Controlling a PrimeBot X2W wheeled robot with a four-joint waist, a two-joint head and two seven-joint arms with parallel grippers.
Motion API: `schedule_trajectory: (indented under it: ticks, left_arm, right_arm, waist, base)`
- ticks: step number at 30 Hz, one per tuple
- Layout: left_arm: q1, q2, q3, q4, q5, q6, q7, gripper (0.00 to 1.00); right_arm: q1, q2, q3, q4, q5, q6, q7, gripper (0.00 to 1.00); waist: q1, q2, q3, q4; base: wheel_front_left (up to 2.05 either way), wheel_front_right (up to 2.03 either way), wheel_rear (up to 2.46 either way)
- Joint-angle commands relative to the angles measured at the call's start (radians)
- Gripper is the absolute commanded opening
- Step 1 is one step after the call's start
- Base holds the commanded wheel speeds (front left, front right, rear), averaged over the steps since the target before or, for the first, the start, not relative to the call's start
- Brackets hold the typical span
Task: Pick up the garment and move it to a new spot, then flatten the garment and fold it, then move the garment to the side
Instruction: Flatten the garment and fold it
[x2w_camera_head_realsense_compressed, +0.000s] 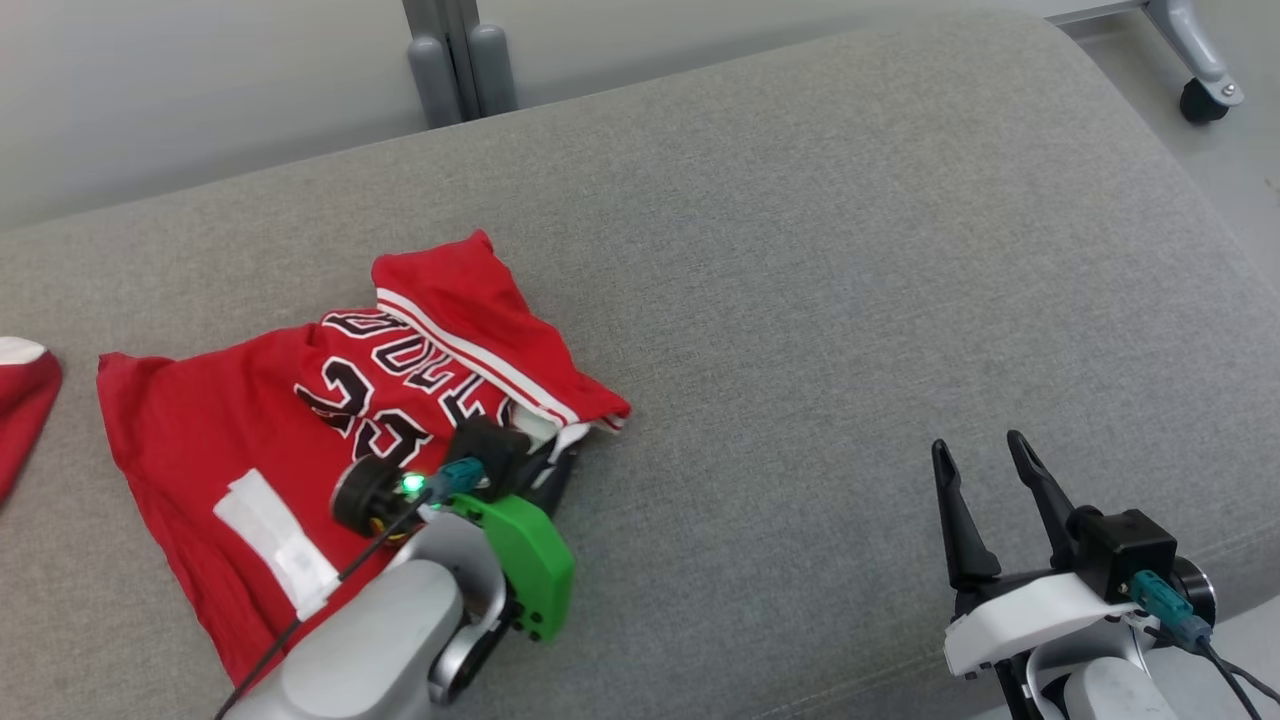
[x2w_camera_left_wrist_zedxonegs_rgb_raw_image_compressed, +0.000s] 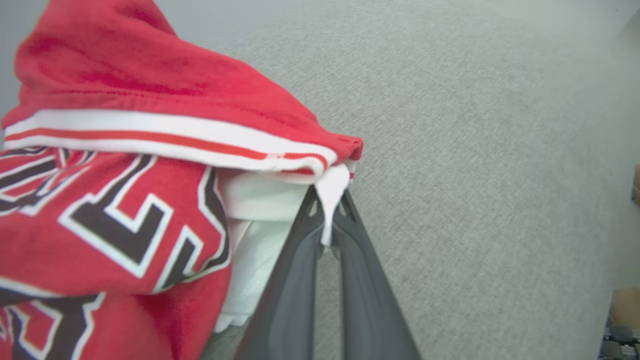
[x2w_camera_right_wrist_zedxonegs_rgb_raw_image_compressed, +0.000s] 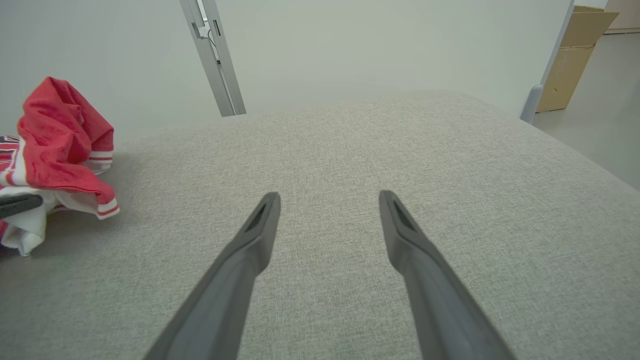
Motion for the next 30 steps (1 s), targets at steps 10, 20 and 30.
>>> schedule_trajectory:
  ticks: [10,20,30]
  left_arm:
    - [0.008,-0.027,-0.083,-0.373,-0.068,-0.029,0.221,0.0]
    - [0.031,-0.142,-0.096,-0.334,-0.048,-0.01,0.121,1.0]
    - [0.085,-0.172,-0.025,-0.278,-0.098,-0.027,-0.05,1.0]
  right_arm:
    - [-0.002,-0.002,0.011,0.007,0.021,-0.001,-0.003,1.0]
    - [0.007,-0.002,0.016,0.01,0.027,-0.001,-0.003,1.0]
    - [0.019,-0.002,-0.005,0.014,0.015,-0.001,-0.003,1.0]
  waist:
    - [0.0,0.0,-0.021,-0.016]
    - [0.0,0.0,-0.011,-0.04]
    - [0.0,0.0,-0.035,-0.018]
  base:
    - [0.0,0.0,0.0]
    - [0.0,0.0,0.0]
    - [0.0,0.0,0.0]
